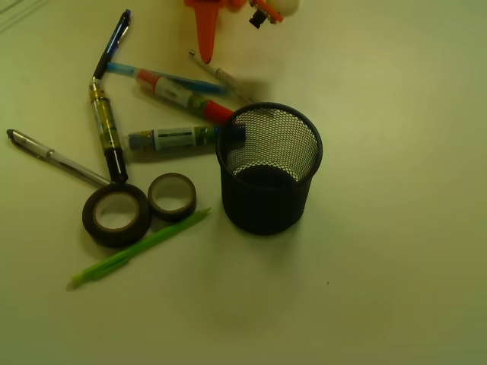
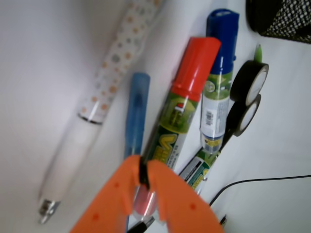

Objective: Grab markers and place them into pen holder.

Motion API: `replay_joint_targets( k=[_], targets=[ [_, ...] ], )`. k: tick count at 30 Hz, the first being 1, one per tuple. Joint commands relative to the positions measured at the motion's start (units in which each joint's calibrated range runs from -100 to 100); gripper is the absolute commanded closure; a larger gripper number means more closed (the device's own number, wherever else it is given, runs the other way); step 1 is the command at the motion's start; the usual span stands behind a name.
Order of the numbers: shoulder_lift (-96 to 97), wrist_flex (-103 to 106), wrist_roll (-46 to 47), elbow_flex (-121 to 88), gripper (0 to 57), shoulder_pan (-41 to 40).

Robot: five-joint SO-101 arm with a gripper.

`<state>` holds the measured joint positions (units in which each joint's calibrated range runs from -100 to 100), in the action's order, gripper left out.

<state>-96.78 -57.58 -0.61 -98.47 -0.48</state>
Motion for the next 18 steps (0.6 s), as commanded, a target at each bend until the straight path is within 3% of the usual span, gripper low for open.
replay_joint_targets(
  k=[1,12,18],
  targets=[
    [-2.1,12.4,0.9,2.2,19.4,1.0],
    [-2.1,12.3,0.2,2.3,19.4,1.2],
    [-2.0,3.3,-3.4,13.4,19.6,5.8]
  ],
)
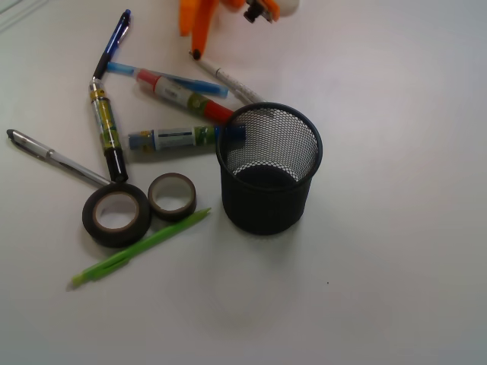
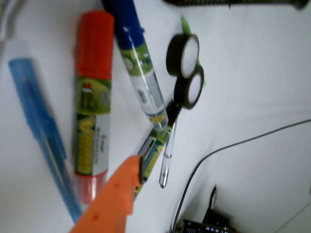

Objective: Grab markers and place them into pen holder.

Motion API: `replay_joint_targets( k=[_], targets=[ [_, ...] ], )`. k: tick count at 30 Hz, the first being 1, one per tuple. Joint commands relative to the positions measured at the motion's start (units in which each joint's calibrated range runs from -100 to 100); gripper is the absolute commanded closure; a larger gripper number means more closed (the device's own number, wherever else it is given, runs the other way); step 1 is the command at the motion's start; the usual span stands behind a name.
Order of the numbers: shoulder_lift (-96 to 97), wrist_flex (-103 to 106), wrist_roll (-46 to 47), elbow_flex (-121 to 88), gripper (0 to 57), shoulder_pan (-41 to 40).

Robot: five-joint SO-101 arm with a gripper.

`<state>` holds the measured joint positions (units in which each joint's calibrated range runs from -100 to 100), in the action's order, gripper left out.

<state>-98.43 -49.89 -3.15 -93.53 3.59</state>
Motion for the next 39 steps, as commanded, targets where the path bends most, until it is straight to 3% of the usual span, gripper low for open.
replay_joint_targets(
  k=[1,6,21,27,39],
  targets=[
    [-0.3,-6.8,-0.9,11.9,19.7,2.7],
    [8.8,-12.1,-2.5,26.2,19.8,6.9],
    [79.7,-21.7,-8.7,71.8,19.8,9.9],
    [97.5,-32.9,-13.5,88.2,19.9,14.2],
    [123.0,-44.8,-21.7,115.6,19.9,11.3]
  ],
)
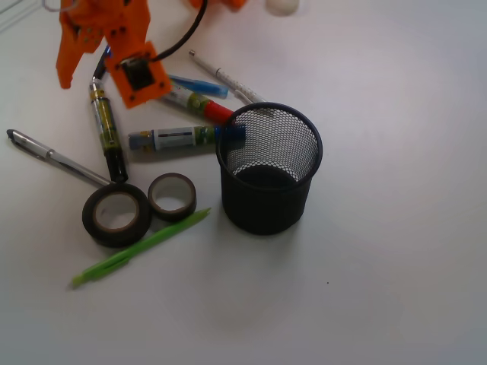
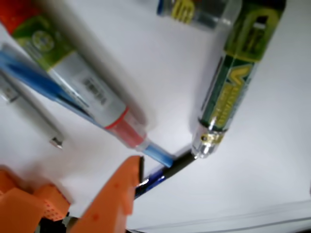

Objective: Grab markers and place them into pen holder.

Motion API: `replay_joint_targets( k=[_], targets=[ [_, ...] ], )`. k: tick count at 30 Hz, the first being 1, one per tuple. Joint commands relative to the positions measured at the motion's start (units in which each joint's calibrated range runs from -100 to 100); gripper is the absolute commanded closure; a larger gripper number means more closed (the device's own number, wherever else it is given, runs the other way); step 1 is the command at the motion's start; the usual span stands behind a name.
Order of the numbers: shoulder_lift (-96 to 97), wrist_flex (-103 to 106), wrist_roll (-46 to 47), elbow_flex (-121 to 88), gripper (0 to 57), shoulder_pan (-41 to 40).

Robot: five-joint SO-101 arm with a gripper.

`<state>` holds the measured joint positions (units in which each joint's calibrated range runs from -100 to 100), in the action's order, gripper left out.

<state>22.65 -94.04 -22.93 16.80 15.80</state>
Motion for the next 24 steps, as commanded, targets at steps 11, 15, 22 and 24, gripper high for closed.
replay_joint_targets(
  k=[11,15,22,24],
  targets=[
    [5.4,3.8,-8.2,5.6,24.2,-0.7],
    [5.4,7.8,-10.0,1.1,26.2,-0.5],
    [4.8,22.4,-9.8,-13.1,26.2,1.6],
    [4.8,24.3,-9.6,-14.0,26.2,1.5]
  ],
)
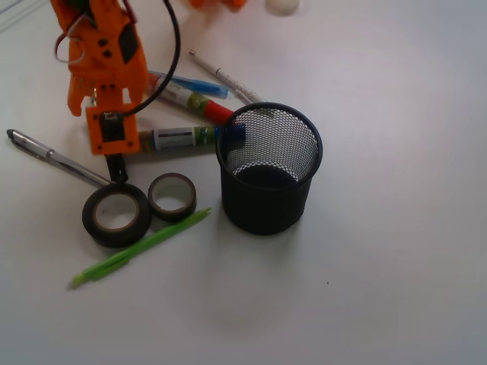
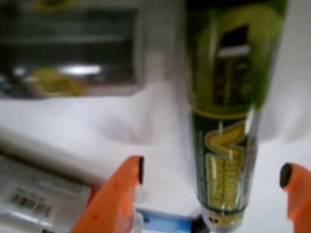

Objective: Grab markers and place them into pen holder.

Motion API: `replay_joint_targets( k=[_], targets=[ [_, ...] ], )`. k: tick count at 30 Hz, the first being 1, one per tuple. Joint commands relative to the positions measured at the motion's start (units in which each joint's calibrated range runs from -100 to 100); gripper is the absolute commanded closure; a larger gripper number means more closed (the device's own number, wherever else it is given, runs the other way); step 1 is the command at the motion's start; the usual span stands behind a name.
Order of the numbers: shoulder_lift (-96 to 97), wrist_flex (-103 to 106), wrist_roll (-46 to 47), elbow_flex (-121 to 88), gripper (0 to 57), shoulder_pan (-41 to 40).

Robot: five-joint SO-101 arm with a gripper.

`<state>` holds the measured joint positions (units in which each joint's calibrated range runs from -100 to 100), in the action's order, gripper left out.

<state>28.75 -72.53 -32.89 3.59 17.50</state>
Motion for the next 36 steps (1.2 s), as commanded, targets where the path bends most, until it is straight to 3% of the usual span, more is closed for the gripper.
replay_joint_targets(
  k=[1,8,17,20,28,36],
  targets=[
    [-1.3,3.2,0.4,-0.7,26.2,-0.4],
    [-0.6,7.4,1.1,-1.2,27.4,-1.0],
    [-0.6,7.8,1.1,-1.2,52.1,-1.0],
    [-0.6,7.9,1.2,-1.2,57.1,-1.2],
    [-2.4,6.7,2.9,0.3,57.2,-0.8],
    [-13.9,-9.0,3.0,18.3,57.1,-0.9]
  ],
)
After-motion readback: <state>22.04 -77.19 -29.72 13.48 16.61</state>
